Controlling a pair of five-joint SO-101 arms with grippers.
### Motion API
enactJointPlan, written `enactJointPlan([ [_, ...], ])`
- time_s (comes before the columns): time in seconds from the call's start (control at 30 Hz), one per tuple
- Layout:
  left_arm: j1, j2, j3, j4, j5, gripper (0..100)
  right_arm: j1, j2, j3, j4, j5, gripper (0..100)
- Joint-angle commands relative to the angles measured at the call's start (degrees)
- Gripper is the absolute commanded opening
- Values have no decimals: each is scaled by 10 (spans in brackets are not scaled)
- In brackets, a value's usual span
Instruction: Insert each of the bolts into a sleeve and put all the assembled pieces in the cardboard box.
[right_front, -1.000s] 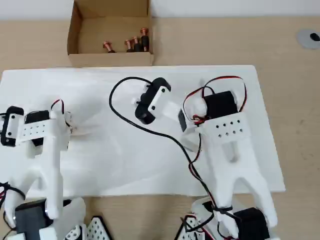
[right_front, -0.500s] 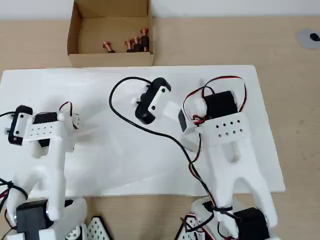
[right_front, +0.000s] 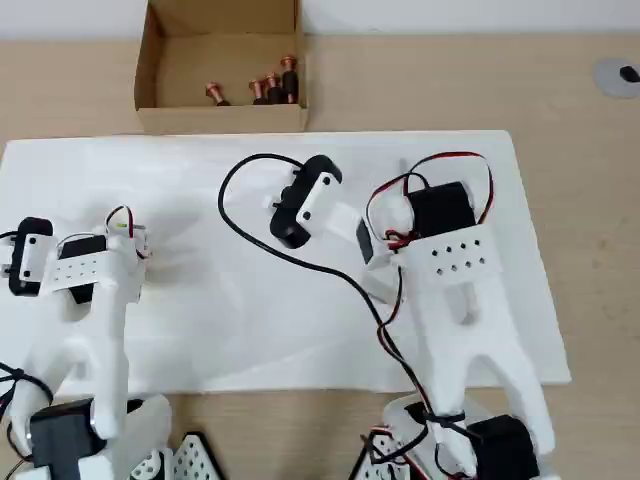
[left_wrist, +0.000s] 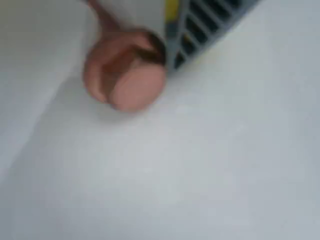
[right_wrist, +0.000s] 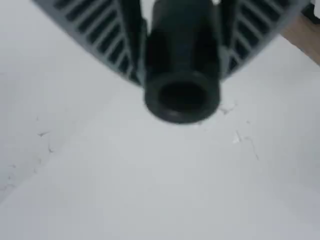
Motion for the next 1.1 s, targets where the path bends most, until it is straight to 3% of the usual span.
enactJointPlan([
  [0.0,-5,-16,1,-4,-2,195,-7,-25,0,5,-4,12],
  [0.1,-5,-16,1,-4,-3,182,-7,-25,0,5,-4,12],
  [0.3,-6,-16,0,-9,-41,0,-7,-25,0,5,-4,12],
  [0.63,-10,-22,-29,9,-47,6,-7,-25,0,7,-4,10],
  [1.07,-6,-22,-419,338,-90,6,-7,-26,0,8,-4,10],
])
